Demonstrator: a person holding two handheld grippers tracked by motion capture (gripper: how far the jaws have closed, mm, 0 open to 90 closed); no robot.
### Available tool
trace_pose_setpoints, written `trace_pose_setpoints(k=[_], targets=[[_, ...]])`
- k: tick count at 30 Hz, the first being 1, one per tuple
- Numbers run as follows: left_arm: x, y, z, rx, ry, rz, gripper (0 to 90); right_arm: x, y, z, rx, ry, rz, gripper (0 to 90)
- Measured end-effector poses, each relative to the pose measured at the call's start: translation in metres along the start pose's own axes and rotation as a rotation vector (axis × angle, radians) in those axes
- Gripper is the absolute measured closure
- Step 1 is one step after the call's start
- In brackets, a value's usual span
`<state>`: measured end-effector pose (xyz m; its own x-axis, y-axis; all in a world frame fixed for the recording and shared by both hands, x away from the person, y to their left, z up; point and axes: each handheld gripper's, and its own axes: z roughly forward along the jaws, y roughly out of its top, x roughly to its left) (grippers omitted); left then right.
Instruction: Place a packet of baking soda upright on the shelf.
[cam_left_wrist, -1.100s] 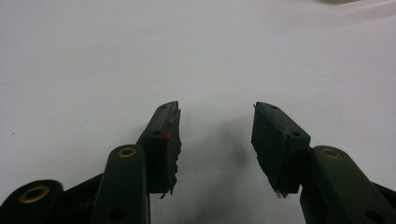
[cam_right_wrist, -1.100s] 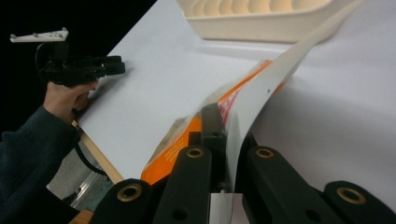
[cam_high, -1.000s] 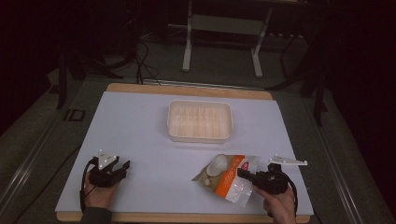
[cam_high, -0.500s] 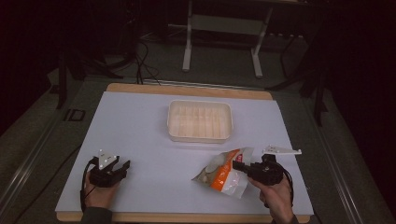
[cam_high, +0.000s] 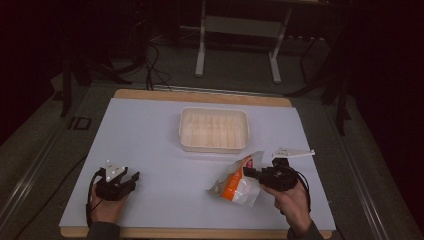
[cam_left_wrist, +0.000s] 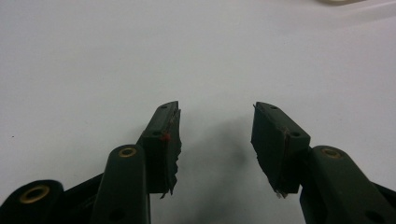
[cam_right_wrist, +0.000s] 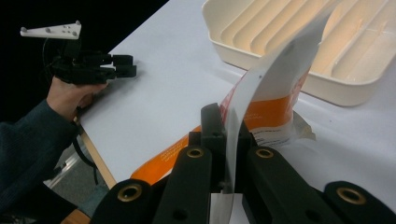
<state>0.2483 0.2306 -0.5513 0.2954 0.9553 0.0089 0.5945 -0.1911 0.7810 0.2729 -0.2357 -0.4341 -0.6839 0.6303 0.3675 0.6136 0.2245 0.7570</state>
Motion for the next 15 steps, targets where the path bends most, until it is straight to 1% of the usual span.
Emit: trace_pose_setpoints(k=[9,15], targets=[[0.000,0.000,0.000,-0.001,-0.001,0.000,51.6,0.004,0.013,0.001,0.035,-0.006,-0.045,90.0],[0.000,0.000,0.000,0.000,-0.001,0.001,51.6,0.003,0.020,0.000,0.044,-0.012,-0.055,90.0]])
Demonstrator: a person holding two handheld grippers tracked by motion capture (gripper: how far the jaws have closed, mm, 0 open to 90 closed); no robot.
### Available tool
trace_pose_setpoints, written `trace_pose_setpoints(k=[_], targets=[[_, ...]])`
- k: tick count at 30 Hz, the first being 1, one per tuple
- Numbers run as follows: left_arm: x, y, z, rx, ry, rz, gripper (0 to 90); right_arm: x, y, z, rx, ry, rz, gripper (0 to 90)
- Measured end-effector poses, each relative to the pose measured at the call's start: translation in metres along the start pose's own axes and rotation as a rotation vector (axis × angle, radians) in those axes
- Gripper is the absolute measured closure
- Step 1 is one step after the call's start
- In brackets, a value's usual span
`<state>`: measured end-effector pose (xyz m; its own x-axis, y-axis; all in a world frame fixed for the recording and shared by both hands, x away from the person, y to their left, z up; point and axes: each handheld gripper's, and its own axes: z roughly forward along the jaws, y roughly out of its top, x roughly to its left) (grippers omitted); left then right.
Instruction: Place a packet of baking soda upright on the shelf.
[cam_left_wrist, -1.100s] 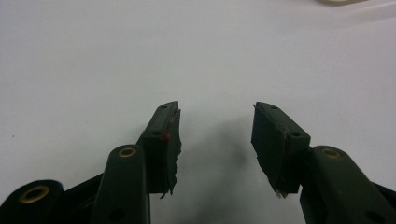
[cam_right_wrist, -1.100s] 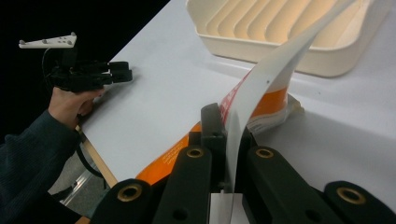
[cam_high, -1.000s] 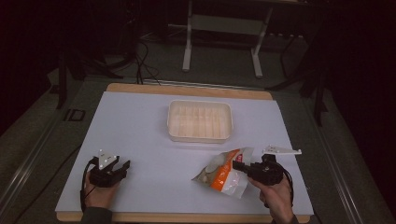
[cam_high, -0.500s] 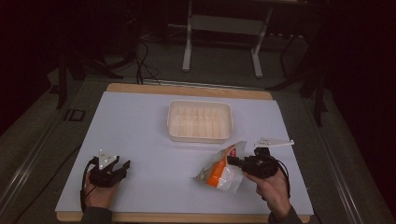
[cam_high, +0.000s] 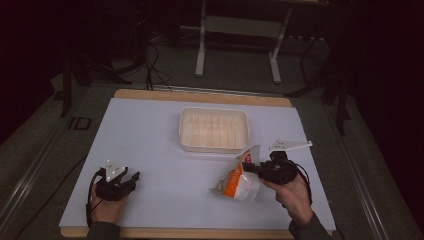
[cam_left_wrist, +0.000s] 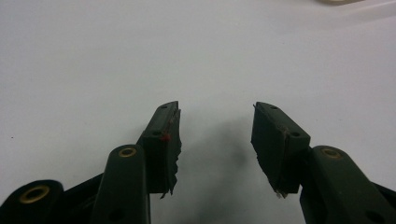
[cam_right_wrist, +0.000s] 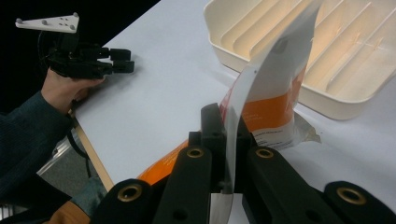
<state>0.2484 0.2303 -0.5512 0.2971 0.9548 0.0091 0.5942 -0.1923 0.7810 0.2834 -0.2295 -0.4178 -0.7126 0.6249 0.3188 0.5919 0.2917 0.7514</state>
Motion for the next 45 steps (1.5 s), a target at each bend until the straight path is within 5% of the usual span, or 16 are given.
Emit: trace_pose_setpoints(k=[25,45], targets=[[0.000,0.000,0.000,0.002,-0.008,0.008,52.3,-0.003,0.032,-0.014,0.082,-0.097,-0.100,90.0],[-0.001,0.001,0.001,0.005,-0.010,0.012,52.3,-0.005,0.055,-0.023,0.066,-0.126,-0.117,90.0]])
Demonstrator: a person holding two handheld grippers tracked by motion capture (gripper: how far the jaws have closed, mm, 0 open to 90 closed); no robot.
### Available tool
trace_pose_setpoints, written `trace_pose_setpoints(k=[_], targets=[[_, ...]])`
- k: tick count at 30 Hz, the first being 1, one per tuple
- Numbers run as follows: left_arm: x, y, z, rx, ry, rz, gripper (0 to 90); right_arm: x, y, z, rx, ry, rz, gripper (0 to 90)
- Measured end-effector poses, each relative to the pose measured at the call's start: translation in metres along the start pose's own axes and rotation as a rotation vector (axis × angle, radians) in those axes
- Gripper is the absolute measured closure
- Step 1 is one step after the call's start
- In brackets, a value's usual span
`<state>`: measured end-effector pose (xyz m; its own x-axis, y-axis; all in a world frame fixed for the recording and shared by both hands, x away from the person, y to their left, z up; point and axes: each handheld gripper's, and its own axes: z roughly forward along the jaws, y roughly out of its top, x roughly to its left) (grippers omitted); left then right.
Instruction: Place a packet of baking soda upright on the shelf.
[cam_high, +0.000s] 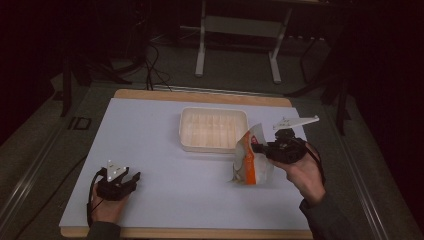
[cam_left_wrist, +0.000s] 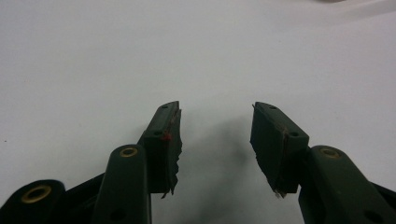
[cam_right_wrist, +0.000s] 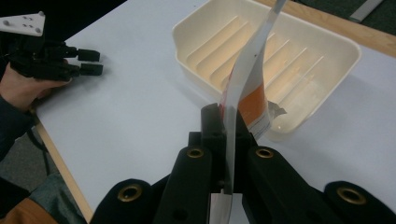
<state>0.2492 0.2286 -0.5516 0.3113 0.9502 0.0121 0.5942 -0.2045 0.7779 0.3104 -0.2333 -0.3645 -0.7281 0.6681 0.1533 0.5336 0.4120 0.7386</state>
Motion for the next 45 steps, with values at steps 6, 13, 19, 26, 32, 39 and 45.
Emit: trace_pose_setpoints(k=[6,13,19,26,32,39,45], targets=[[0.000,0.000,0.000,0.002,-0.001,0.002,52.3,-0.002,0.006,-0.003,-0.007,-0.013,0.002,90.0],[0.000,0.000,0.000,0.001,0.000,0.006,52.2,-0.005,0.015,-0.008,-0.032,-0.029,0.007,90.0],[0.000,0.000,0.000,0.001,0.001,0.006,52.3,-0.005,0.022,-0.010,-0.043,-0.034,0.008,90.0],[0.000,0.000,0.000,0.001,0.000,0.008,52.3,-0.005,0.027,-0.014,-0.078,-0.026,0.019,90.0],[-0.001,0.000,0.000,0.003,0.001,0.010,52.2,-0.006,0.032,-0.018,-0.099,-0.030,0.022,90.0],[0.000,0.000,0.000,0.003,0.000,0.009,52.3,-0.007,0.040,-0.020,-0.113,-0.041,0.022,90.0],[0.000,0.000,0.000,0.001,-0.002,0.007,52.2,-0.009,0.047,-0.022,-0.129,-0.050,0.027,90.0]])
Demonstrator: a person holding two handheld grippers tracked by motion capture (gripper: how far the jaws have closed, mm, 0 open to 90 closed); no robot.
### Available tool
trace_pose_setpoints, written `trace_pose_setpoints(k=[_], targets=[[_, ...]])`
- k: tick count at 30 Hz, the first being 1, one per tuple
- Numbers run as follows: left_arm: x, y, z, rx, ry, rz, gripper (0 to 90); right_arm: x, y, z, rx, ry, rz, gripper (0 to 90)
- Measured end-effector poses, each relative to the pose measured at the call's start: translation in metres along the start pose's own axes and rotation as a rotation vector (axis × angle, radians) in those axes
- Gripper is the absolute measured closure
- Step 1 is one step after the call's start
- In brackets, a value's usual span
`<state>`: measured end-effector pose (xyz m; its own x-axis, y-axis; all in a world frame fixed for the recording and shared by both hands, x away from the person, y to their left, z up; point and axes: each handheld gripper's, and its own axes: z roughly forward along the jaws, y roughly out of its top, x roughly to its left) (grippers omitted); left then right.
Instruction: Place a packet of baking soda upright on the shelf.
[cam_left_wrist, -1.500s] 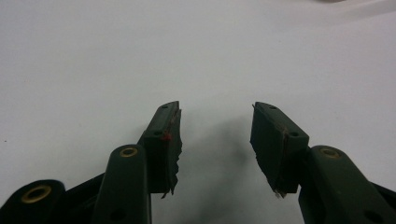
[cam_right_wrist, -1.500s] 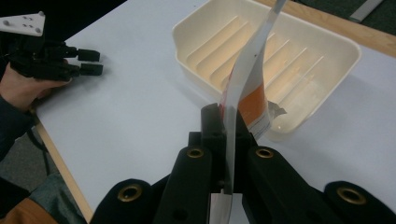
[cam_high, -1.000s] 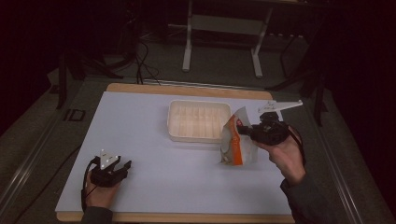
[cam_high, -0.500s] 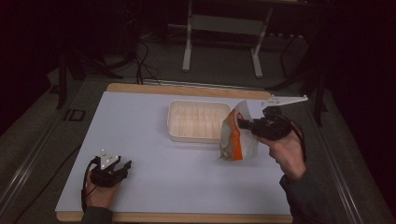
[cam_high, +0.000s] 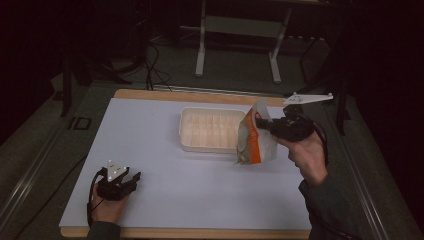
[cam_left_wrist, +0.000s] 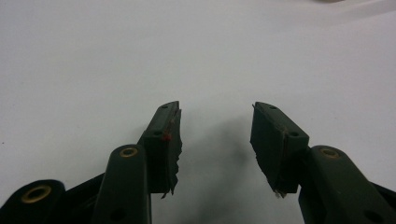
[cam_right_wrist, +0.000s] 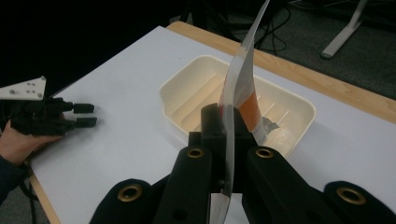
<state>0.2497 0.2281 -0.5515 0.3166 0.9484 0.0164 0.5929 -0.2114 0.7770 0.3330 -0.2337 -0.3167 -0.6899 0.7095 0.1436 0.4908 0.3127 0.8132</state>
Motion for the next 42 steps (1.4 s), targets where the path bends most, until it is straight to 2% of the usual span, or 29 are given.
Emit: trace_pose_setpoints(k=[7,15,23,42], targets=[[0.000,0.000,0.000,-0.001,0.000,0.001,52.3,-0.002,0.008,0.002,-0.006,-0.013,-0.002,90.0],[0.000,0.000,0.000,0.003,0.000,0.005,52.3,-0.008,0.017,0.009,0.017,-0.025,0.000,90.0],[0.000,0.000,0.000,0.004,-0.001,0.006,52.3,-0.014,0.021,0.018,0.021,-0.032,0.022,90.0],[0.000,0.000,0.000,0.006,-0.002,0.008,52.2,-0.040,0.029,0.037,0.007,-0.098,0.088,90.0]])
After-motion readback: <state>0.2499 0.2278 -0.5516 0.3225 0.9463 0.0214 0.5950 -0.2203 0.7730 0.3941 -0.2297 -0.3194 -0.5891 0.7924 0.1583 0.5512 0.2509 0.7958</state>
